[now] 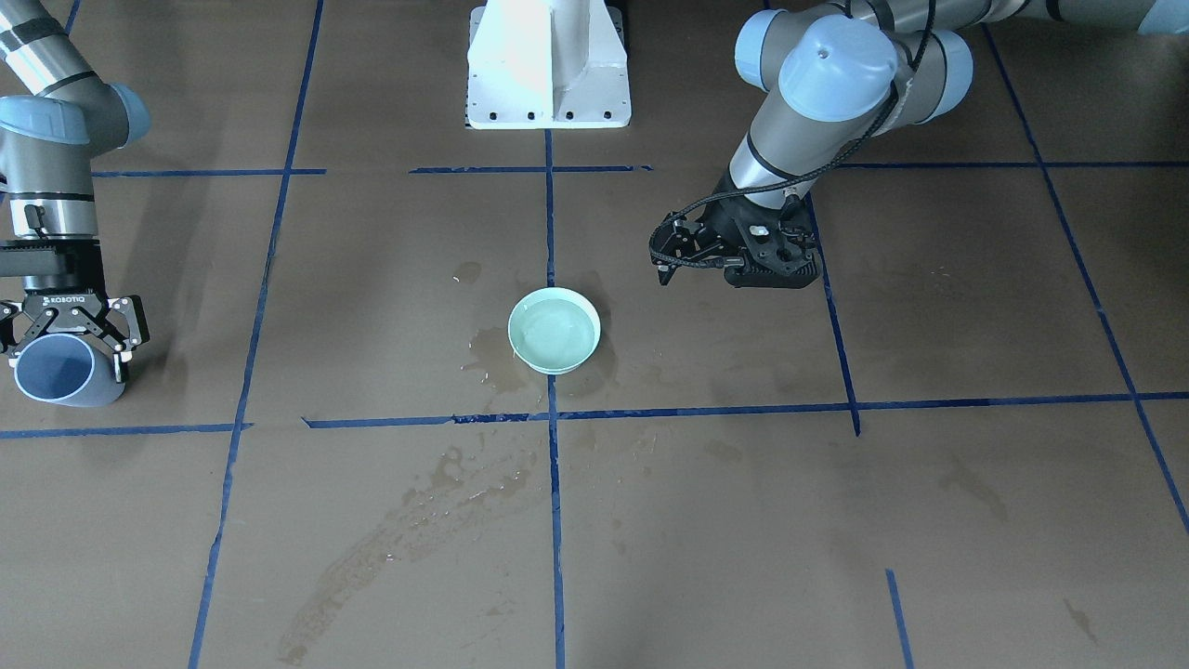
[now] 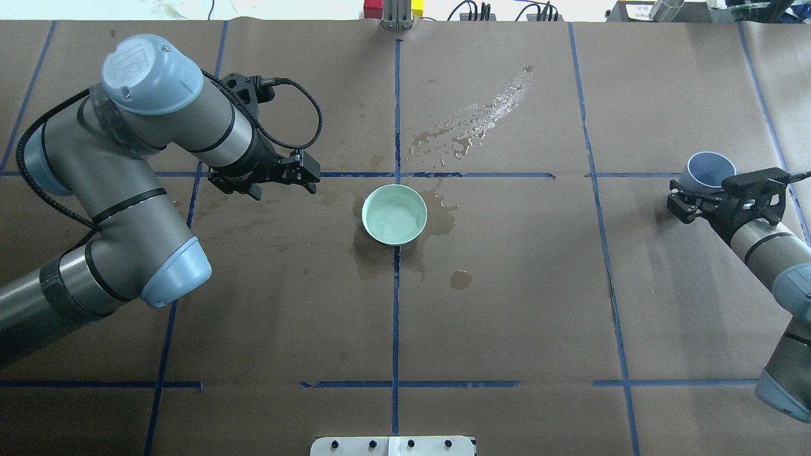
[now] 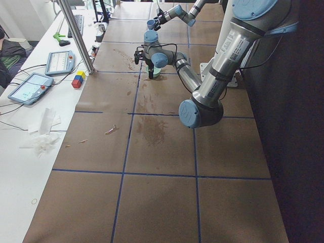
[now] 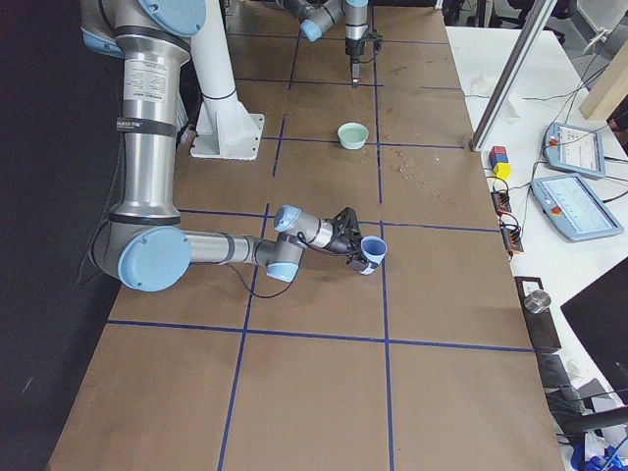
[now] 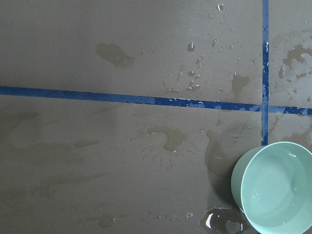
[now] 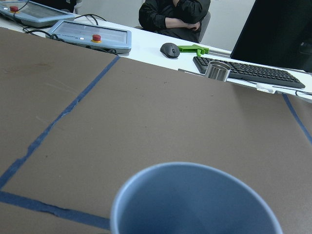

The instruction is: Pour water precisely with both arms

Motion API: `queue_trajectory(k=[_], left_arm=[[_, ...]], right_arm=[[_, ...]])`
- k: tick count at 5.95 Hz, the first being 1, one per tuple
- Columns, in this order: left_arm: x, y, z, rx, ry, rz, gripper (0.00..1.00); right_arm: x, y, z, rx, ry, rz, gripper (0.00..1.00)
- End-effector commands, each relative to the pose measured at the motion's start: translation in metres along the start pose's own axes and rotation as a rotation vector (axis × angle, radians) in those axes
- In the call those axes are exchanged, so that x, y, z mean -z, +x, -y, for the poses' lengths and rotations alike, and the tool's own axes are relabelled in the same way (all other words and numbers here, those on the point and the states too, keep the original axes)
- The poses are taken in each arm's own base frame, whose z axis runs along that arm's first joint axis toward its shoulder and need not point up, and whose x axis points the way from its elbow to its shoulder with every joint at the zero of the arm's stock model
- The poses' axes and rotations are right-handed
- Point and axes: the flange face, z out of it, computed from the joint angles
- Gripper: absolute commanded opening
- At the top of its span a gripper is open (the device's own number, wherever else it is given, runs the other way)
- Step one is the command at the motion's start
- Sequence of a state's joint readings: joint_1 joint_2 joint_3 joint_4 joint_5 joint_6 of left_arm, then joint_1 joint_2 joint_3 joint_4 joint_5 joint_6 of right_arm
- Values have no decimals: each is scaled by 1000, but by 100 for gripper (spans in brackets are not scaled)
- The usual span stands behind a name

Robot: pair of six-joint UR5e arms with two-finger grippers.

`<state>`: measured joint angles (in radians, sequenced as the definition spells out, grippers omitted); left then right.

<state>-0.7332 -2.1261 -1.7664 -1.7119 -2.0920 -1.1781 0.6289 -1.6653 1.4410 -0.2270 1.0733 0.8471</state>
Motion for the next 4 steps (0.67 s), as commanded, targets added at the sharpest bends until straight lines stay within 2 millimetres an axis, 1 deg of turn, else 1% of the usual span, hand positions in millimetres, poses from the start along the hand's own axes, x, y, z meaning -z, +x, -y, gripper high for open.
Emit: queue_trajectory(k=[1,2,3,4], left_arm=[[0,0,0,0,1,0,100],[0,0,0,1,0,-1,100],[1,0,0,0,2,-1,100],[2,1,-1,-1,3,-4,100]], right_arm=[[8,23,-14,-39,34,33,97],[15,35,-20,-45,39,41,97],[21,41,-22,-54,45,52,97],[21,39,-22,-92,43,61,97]])
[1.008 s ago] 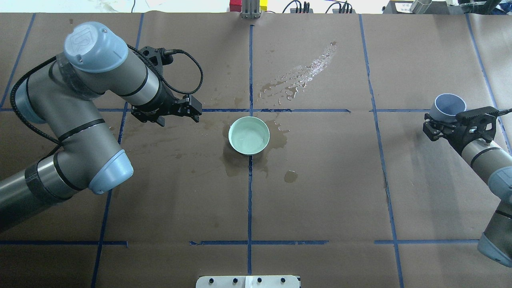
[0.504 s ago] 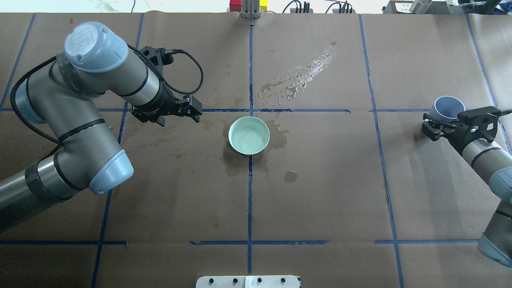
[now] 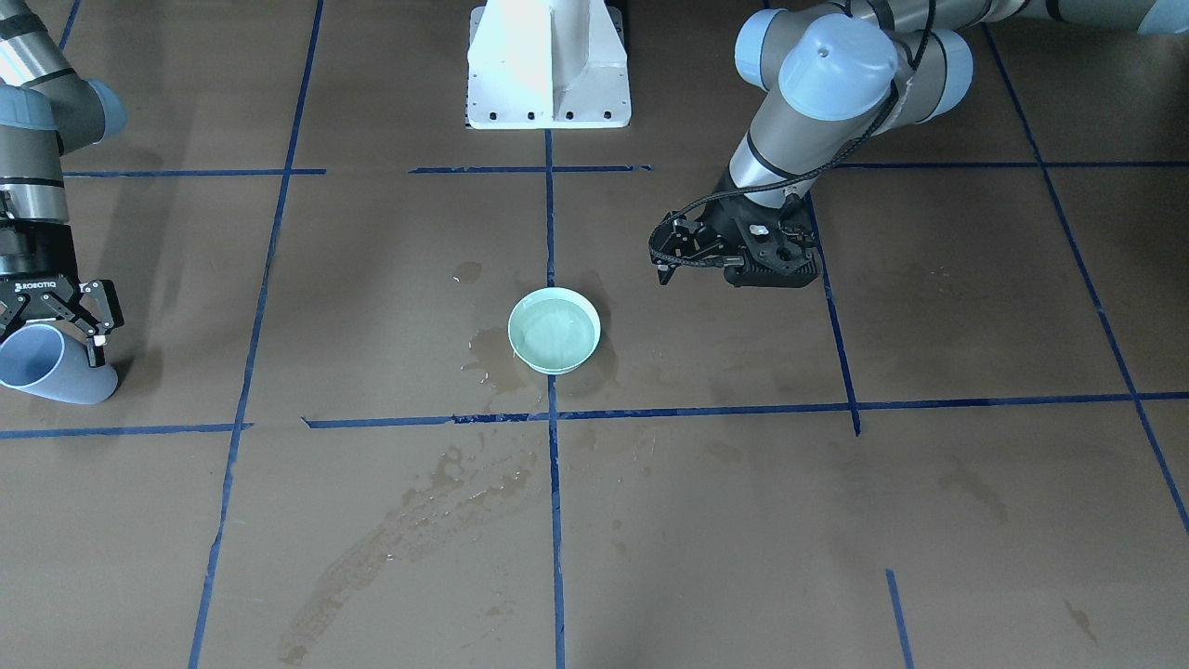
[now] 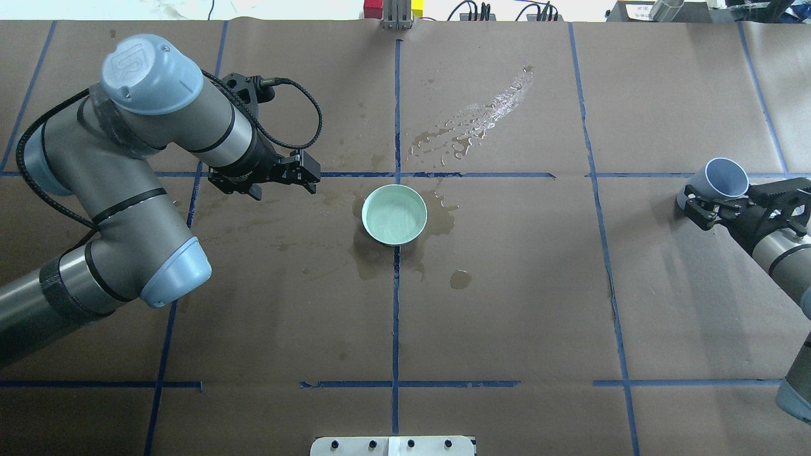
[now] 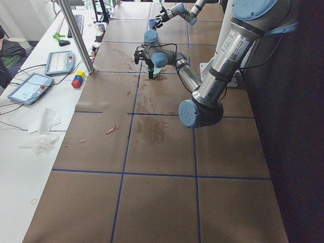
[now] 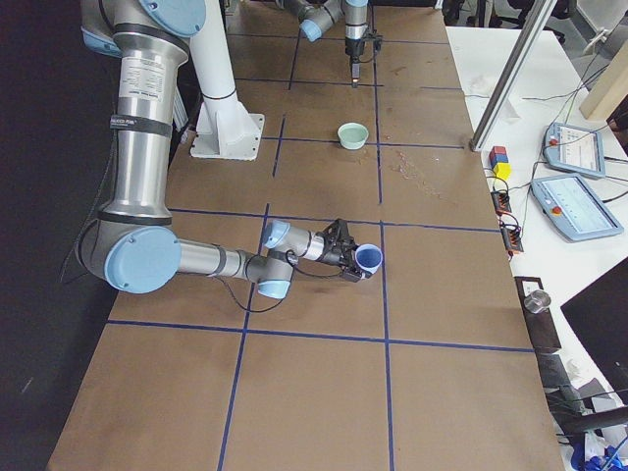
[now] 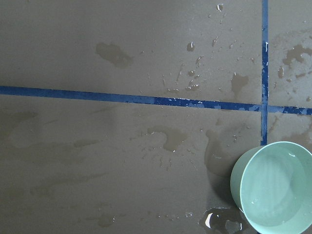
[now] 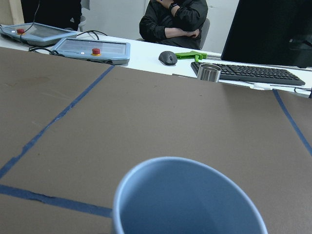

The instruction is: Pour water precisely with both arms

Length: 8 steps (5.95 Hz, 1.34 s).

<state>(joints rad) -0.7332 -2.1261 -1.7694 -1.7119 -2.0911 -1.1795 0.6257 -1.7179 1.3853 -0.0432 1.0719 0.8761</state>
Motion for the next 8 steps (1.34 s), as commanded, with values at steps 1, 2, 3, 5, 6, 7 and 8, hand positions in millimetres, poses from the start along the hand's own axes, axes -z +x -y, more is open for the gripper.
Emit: queue_trajectory(k=[1,2,3,5,6,7,8], left_arm=[[2,0,0,0,2,-2,100],[2,0,0,-1,3,-3,100],[3,0,-1,-2,3,-4,100],[6,2,-1,-2,5,-8,100],[7,2,-2,-4,6,-10,100],[7,2,-2,-6,6,-12,100],[7,2,-2,-4,6,-10,100]], right_arm=[[3,-2,-3,-34,-3,15,97],[6,-4,-6,-45,-6,30,97],[10,-8,-11,-63,-11,52,97],[32,4,-26,-67,-25,95,97],[46,16,-36,-65,-35,118,97],[63,27,-43,-77,-46,153,98],[81,46,-47,-100,-80,189,98]])
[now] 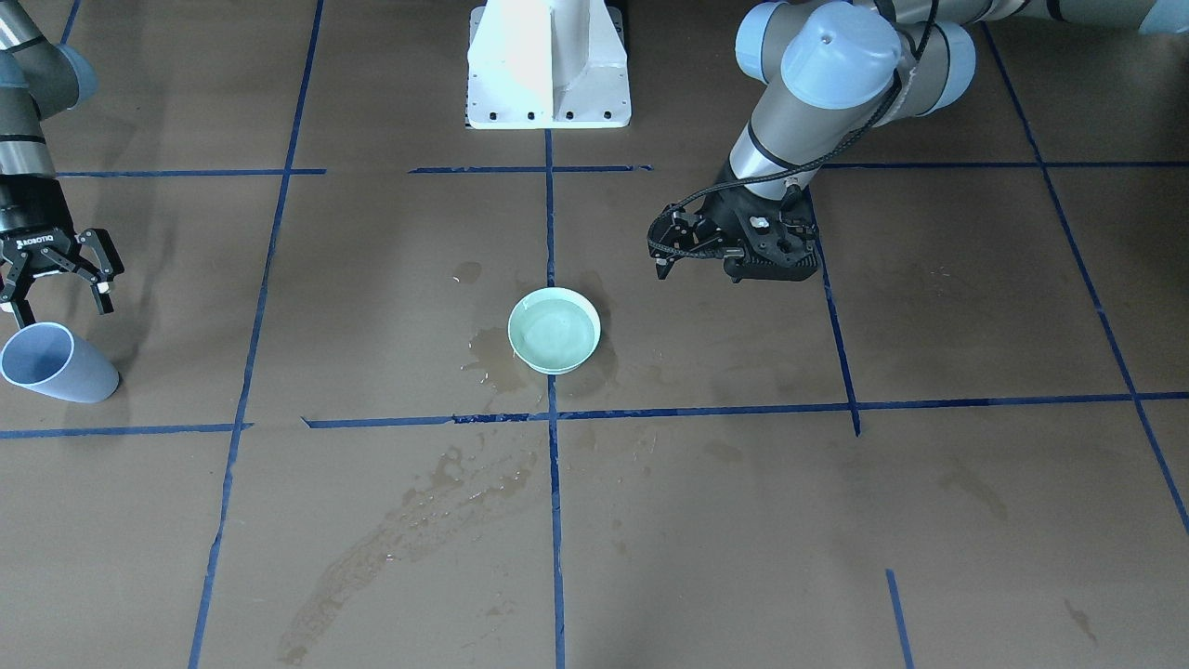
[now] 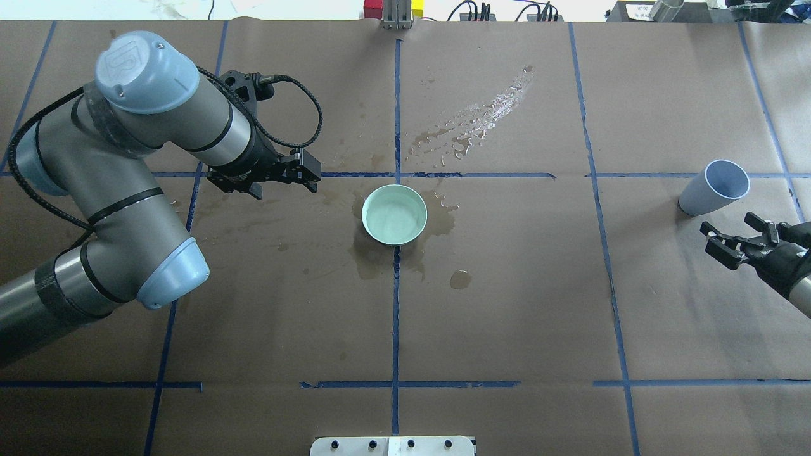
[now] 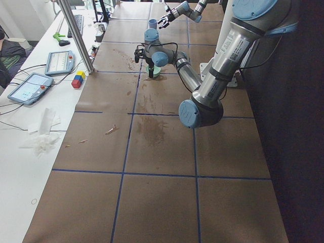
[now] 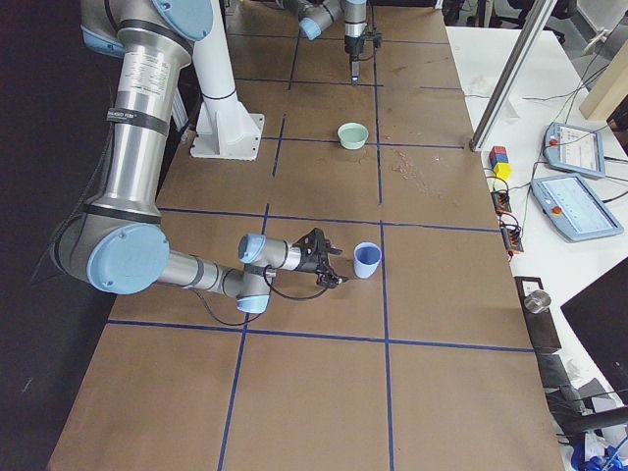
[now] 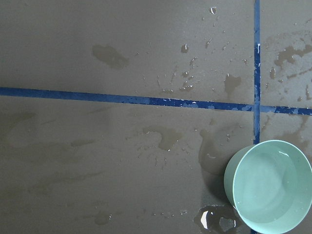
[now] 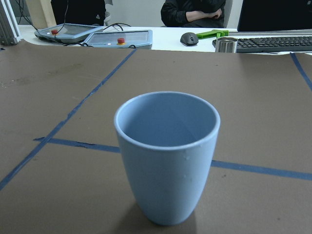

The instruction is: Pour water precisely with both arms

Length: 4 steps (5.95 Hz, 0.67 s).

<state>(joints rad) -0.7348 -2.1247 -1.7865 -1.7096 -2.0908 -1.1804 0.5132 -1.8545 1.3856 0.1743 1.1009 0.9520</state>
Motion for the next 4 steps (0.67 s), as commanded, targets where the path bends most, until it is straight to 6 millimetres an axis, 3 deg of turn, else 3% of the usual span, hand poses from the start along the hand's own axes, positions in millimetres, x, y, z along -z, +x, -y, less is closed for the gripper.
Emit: queue_trajectory(k=[1,3,4], left_arm=[[0,0,0,0,1,2,100],[0,0,0,1,1,1,100],[0,0,-1,8,2,0,100]], right_arm=[[37,24,-5,-21,-49,55,98],[66,42,5,-19,-114,75,99],[73,68,28,-56,-153,86,99]])
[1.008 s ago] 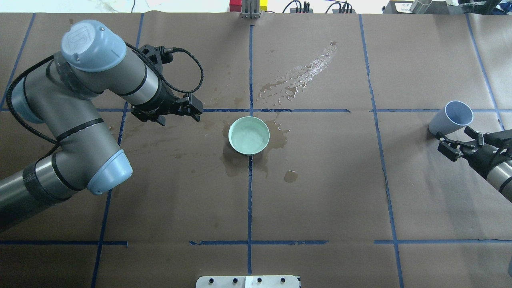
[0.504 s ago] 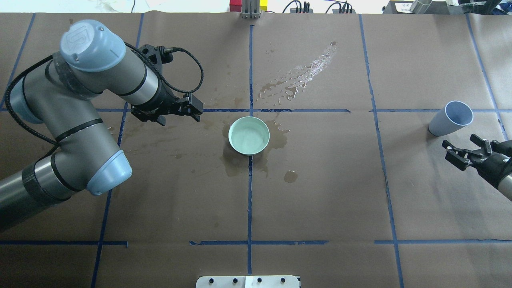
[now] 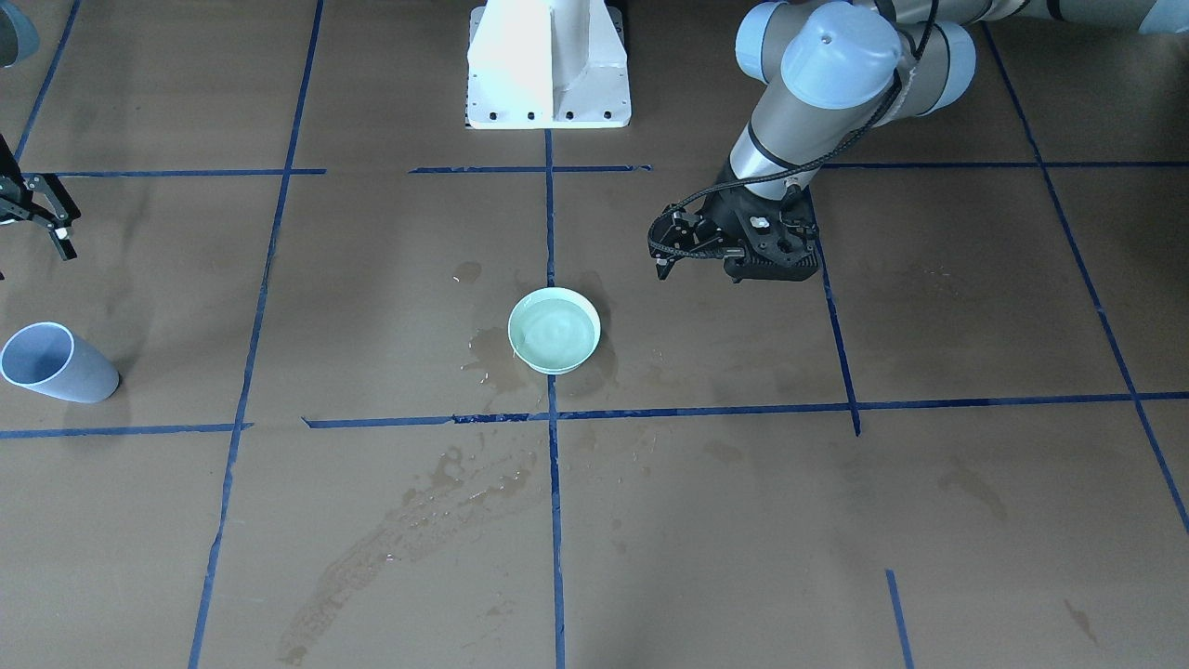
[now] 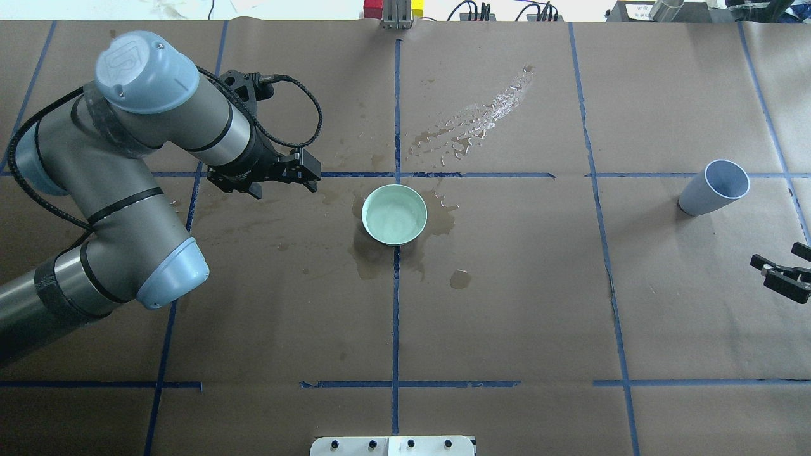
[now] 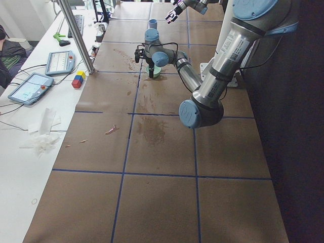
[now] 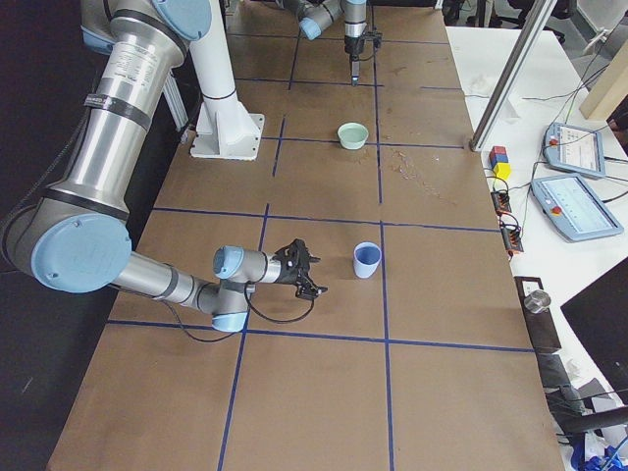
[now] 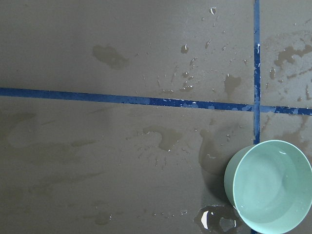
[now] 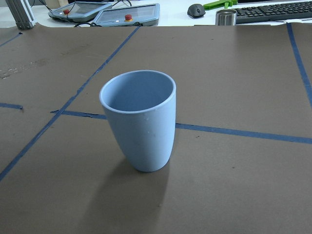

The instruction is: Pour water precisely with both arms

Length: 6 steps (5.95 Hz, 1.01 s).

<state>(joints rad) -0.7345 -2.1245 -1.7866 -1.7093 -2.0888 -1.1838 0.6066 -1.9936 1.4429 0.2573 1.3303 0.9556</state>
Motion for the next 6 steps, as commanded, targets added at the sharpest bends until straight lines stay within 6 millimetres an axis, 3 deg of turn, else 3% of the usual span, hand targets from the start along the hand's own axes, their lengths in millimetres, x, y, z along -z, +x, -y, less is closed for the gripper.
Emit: queue_trajectory(k=[1,4,6], left_arm=[[-1,2,-2,14,-1,-2,100],[-4,4,-5,22,-2,0,100],[-5,6,-7,27,-4,-2,100]], right_arm=[[29,43,36,1,-62,27,99],[62,111,114,20,-167,-3,98],[51,135,138,-122,-308,-44,100]])
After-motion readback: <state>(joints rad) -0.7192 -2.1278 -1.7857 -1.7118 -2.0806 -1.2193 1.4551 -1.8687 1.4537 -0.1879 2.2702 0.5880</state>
